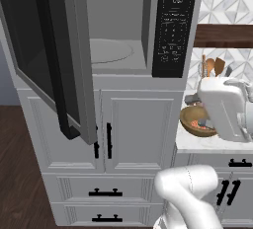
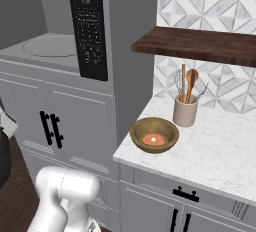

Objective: Open the microwave, place the bowl with waffle inside the microwave, then close the microwave door and turn it on.

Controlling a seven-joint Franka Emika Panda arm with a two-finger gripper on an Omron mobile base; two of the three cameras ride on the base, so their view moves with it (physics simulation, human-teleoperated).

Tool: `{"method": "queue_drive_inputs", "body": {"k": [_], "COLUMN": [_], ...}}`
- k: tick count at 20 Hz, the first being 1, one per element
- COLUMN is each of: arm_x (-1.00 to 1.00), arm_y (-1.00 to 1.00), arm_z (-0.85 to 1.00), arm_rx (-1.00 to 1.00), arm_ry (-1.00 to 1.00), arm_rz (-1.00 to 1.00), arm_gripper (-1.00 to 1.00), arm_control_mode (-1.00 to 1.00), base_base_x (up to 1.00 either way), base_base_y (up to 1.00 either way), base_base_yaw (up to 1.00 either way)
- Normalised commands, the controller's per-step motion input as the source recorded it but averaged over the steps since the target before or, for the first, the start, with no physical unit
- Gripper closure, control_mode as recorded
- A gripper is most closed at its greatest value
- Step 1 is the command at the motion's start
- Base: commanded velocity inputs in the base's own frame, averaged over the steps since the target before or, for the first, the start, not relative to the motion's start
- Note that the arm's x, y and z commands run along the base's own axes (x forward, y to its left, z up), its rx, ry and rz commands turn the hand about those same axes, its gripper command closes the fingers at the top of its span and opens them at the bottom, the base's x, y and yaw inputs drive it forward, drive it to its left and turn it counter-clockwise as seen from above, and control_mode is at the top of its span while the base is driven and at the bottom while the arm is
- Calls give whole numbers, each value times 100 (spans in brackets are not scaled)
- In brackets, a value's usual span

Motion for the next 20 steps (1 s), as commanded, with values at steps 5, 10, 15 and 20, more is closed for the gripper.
{"method": "queue_drive_inputs", "body": {"k": [5,10,15,20], "arm_x": [64,26,43,65], "arm_y": [70,81,12,12], "arm_z": [2,0,0,0], "arm_rx": [-1,5,30,25], "arm_ry": [38,2,-22,-2], "arm_rz": [2,7,20,23], "arm_gripper": [-100,-100,-100,-100], "arm_control_mode": [-100,-100,-100,-100], "base_base_x": [0,0,0,0], "base_base_y": [0,0,0,0], "base_base_yaw": [0,0,0,0]}}
